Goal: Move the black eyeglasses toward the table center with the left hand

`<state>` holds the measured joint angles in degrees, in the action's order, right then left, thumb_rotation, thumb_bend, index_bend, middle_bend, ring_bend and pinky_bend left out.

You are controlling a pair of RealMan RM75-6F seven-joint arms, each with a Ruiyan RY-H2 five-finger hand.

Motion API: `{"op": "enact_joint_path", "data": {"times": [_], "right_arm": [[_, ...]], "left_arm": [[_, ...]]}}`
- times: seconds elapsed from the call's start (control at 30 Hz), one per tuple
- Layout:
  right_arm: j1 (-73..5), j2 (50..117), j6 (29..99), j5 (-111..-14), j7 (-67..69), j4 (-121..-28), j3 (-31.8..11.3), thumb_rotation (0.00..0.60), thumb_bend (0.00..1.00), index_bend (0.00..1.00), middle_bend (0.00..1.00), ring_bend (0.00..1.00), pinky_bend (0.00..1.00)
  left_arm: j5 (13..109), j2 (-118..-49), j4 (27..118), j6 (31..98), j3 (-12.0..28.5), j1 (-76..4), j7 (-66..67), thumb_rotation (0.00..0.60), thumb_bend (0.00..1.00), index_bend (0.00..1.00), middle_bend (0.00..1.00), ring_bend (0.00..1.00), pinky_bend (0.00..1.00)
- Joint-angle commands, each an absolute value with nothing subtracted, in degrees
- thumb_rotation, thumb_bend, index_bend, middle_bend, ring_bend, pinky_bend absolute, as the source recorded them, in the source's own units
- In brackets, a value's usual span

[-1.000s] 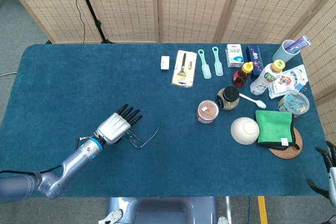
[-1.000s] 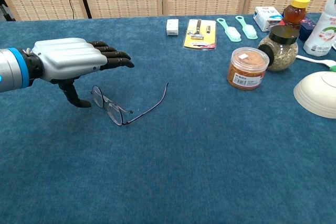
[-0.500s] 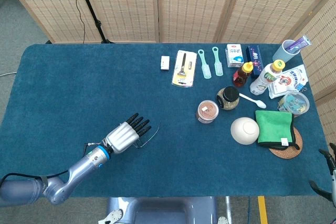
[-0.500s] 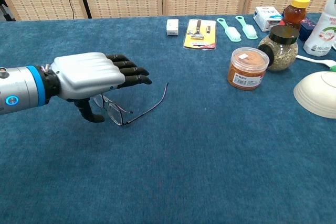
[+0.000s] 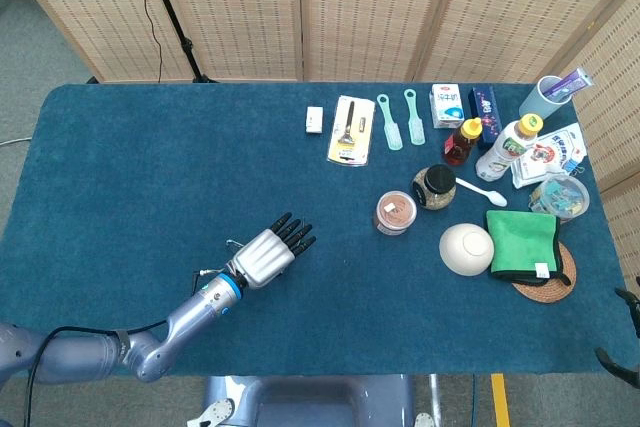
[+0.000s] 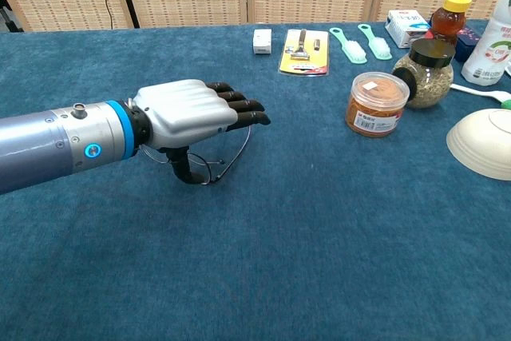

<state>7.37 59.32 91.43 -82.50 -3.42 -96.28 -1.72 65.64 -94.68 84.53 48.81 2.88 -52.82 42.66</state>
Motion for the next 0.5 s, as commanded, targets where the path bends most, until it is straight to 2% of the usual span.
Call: {"op": "enact_joint_path", "data": {"times": [0.03,0.23,0.5], "right_arm": [[7.45,59.3,91.51,-82.53,-3.55,-96.42,-1.7,0.6,0.19,0.19,0.06,0.08,0.16],[7.83,59.02,92.12,-82.5,-3.81,-96.83,-1.76,0.6,0.19,0.19,0.06,0.08,0.16],[7.48,59.22,91.65,-82.78,-4.22,-97.03,-1.84,0.6,0.19,0.19,0.06,0.08,0.16]], "left_arm": [[62.89,-97.05,82.98,48.68,4.44,-53.7,43.67,0.554,0.21,0.0,0.0,0.0,0.0],[61.81,-96.3,84.05,48.85,5.21,-54.3,43.49,0.553,0.21,0.0,0.0,0.0,0.0],[61.42,-87.97,89.37,44.27,4.37,-54.73,38.92,0.552,0.21,0.03,0.0,0.0,0.0]]}}
